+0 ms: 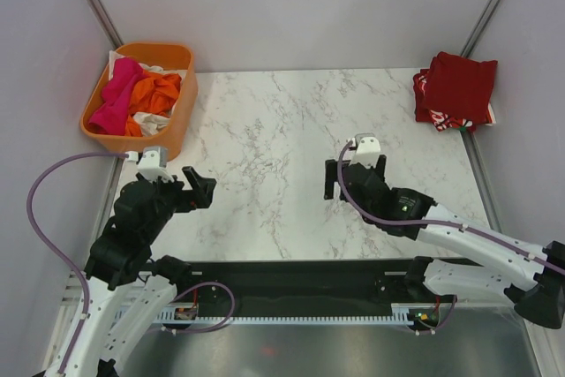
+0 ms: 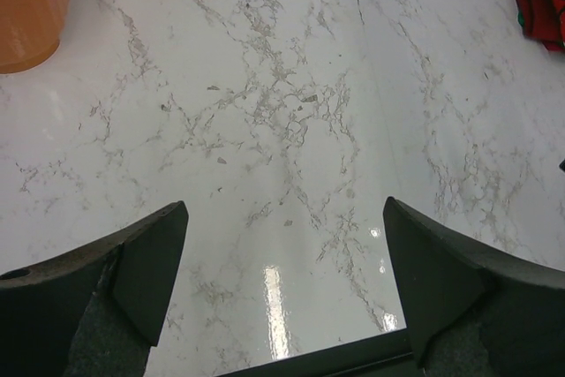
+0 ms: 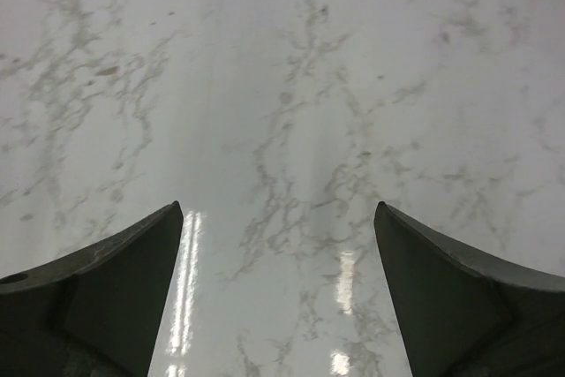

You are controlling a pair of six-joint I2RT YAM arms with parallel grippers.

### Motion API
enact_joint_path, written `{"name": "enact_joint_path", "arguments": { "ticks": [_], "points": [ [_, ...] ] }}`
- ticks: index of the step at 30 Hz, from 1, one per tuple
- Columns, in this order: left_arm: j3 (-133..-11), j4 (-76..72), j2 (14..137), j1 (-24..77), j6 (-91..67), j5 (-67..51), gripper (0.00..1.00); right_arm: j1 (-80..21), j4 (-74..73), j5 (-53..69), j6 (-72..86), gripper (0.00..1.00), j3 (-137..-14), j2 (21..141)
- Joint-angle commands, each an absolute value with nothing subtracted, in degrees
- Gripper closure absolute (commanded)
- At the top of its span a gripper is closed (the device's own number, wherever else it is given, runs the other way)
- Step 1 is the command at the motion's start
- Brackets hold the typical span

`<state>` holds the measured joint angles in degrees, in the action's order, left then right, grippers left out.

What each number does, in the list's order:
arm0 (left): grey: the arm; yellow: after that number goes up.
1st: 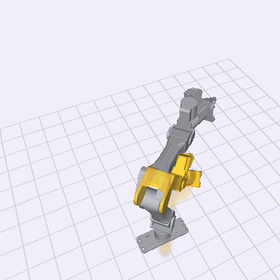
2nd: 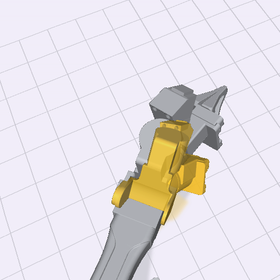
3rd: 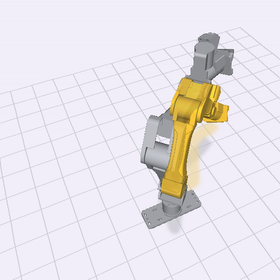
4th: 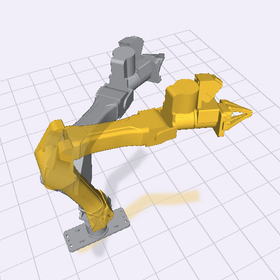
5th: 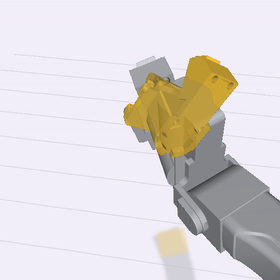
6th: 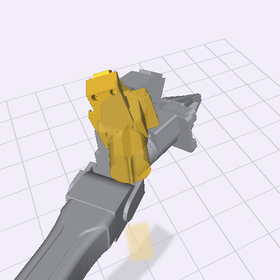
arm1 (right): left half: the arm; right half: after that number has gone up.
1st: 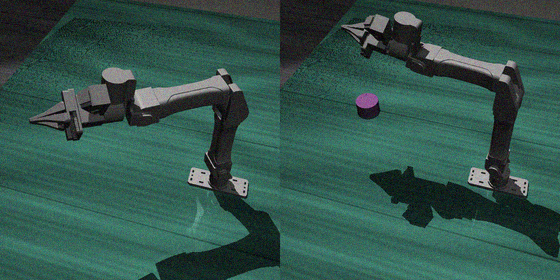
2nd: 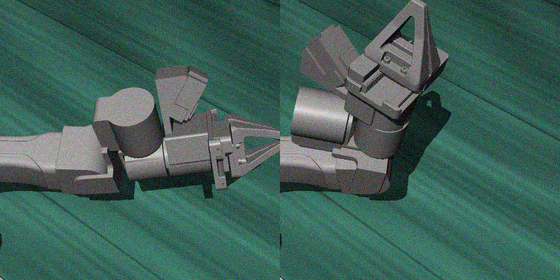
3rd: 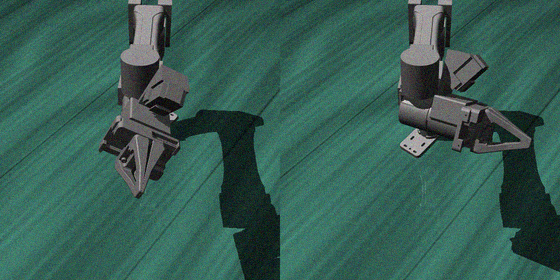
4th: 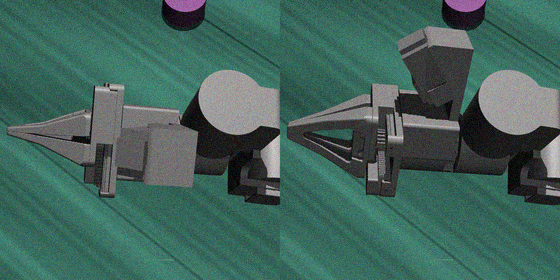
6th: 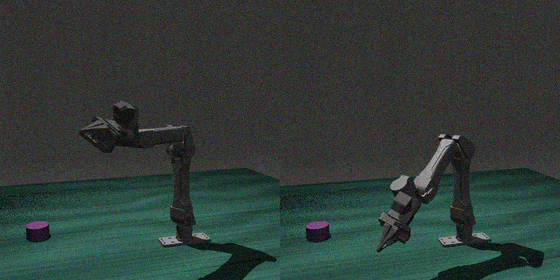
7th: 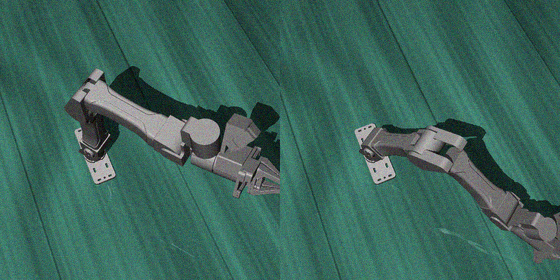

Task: Fold and stack the t-shirts
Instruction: Neatly place the folded tshirt to the corner

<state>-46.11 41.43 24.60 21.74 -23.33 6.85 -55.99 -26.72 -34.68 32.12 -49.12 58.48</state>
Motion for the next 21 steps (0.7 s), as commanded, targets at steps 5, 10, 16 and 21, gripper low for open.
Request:
{"name": "enact_joint_path", "arguments": {
  "ticks": [5, 10, 16, 21],
  "points": [
    [-46.1, 38.8, 24.6, 21.7, -20.3, 5.5, 0.0, -55.9, -43.1, -62.4, 37.5, 0.02, -53.9, 54.1],
    [-46.2, 38.8, 25.5, 21.7, -20.3, 5.3, 0.0, -55.9, -43.9, -65.5, 37.6, 0.02, -53.3, 50.4],
    [-46.1, 38.8, 25.4, 21.7, -20.2, 5.4, 0.01, -55.9, -44.5, -65.7, 36.0, 0.02, -53.9, 49.8],
    [-46.1, 38.8, 25.0, 21.7, -20.3, 6.3, 0.0, -55.9, -44.6, -66.5, 38.1, 0.02, -53.6, 50.0]
  ]
}}
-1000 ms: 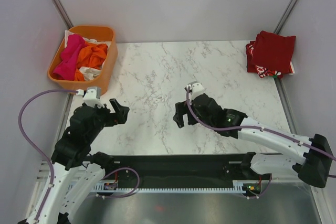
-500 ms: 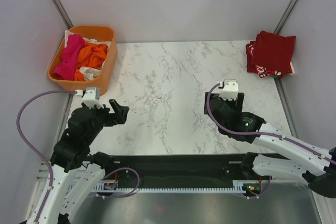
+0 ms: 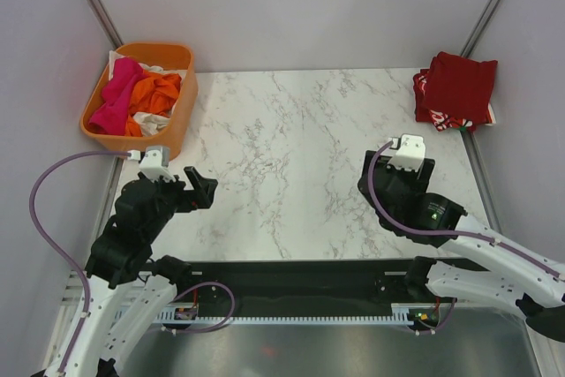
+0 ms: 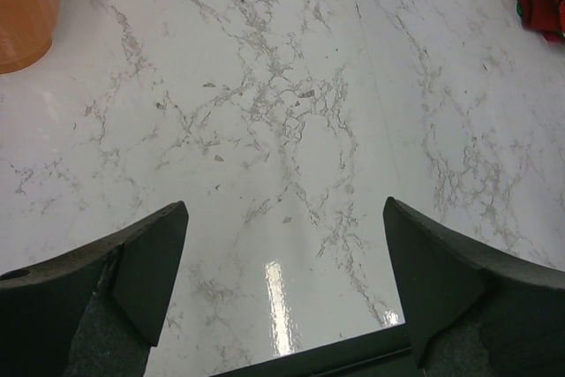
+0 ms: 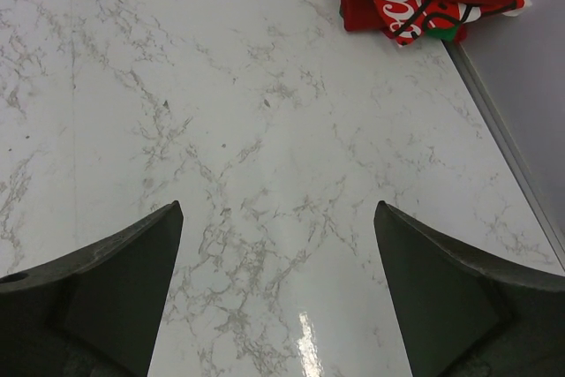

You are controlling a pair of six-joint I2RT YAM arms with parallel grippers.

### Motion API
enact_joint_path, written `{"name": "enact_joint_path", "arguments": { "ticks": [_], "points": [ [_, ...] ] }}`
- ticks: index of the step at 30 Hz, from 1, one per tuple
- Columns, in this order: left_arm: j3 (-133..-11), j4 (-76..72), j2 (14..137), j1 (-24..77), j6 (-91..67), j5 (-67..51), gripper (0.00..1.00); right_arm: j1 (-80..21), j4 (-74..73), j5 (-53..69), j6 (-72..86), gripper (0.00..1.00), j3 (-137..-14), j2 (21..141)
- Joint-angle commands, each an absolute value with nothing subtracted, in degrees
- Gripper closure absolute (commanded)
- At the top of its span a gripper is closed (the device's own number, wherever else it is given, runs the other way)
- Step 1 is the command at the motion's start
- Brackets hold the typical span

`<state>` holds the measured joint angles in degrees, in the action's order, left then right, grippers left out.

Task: Fold and stack the t-shirts
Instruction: Neatly place the folded tshirt to the corner

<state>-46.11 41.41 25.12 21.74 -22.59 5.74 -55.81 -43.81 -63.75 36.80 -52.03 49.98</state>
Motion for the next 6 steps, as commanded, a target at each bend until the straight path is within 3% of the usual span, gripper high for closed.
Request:
{"name": "enact_joint_path", "arguments": {
  "ticks": [1, 6],
  "points": [
    [-46.1, 38.8, 25.0, 21.7, -20.3, 6.2, 0.0, -55.9, -44.6, -66.5, 38.3, 0.02, -53.7, 50.1],
    [-46.1, 38.8, 25.0, 21.6, -20.3, 6.2, 0.0, -56.0, -42.5, -64.2, 34.5, 0.02, -53.7, 51.2]
  ]
}}
